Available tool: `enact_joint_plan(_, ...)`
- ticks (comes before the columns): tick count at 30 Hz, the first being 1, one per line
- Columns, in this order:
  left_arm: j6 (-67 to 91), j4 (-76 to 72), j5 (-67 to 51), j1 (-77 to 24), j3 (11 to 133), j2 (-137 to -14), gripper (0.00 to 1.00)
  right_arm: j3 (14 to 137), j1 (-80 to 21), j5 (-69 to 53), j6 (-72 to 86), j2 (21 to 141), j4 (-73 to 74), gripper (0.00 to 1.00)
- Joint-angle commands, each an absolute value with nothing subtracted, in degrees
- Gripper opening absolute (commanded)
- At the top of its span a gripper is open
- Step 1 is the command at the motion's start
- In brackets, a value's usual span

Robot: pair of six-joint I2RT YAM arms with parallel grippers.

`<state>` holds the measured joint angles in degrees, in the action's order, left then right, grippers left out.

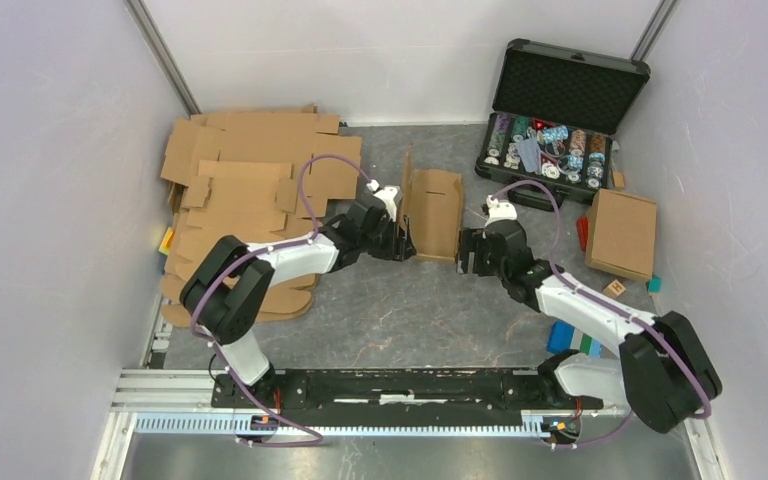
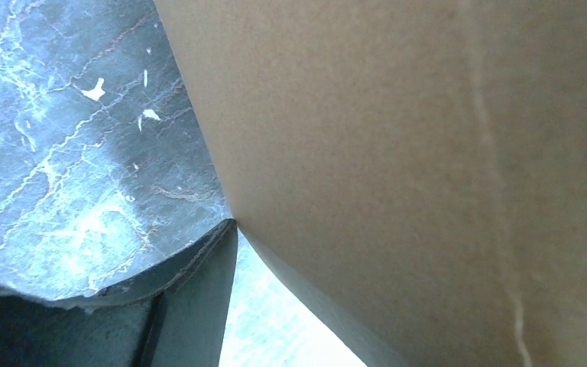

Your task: Fold the paper box

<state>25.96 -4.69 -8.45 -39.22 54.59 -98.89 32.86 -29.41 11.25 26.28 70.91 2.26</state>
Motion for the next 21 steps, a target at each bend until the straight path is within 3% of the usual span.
enact_joint_plan(1, 20.39, -3.61, -8.11, -38.85, 54.42, -94.34, 0.58, 30.14, -27.92, 9.89, 18.36, 66.46, -1.22, 0.87)
enact_joint_plan(8, 17.33, 1.72, -13.05, -38.61, 53.50, -91.01, 0.55, 30.22, -27.70, 4.33, 12.62, 64.29, -3.46, 0.83)
enact_joint_plan(14, 15.42, 4.24, -22.51, -38.58, 49.84, -86.99, 0.63, 33.65, -27.72, 3.55, 11.92, 65.22, -1.71, 0.83)
enact_joint_plan(16, 15.21, 4.69, -25.62, -38.58, 48.79, -85.87, 0.74, 34.27, -27.75, 2.01, 11.60, 66.03, -1.54, 0.85)
enact_joint_plan(18, 16.26, 4.55, -24.26, -38.58, 47.08, -84.00, 0.99, 34.62, -27.79, 1.79, 12.19, 67.03, -1.59, 0.89)
enact_joint_plan(21, 18.51, 0.98, -20.16, -38.58, 43.59, -78.95, 1.00, 35.64, -27.76, 0.37, 12.73, 69.10, -2.03, 0.94)
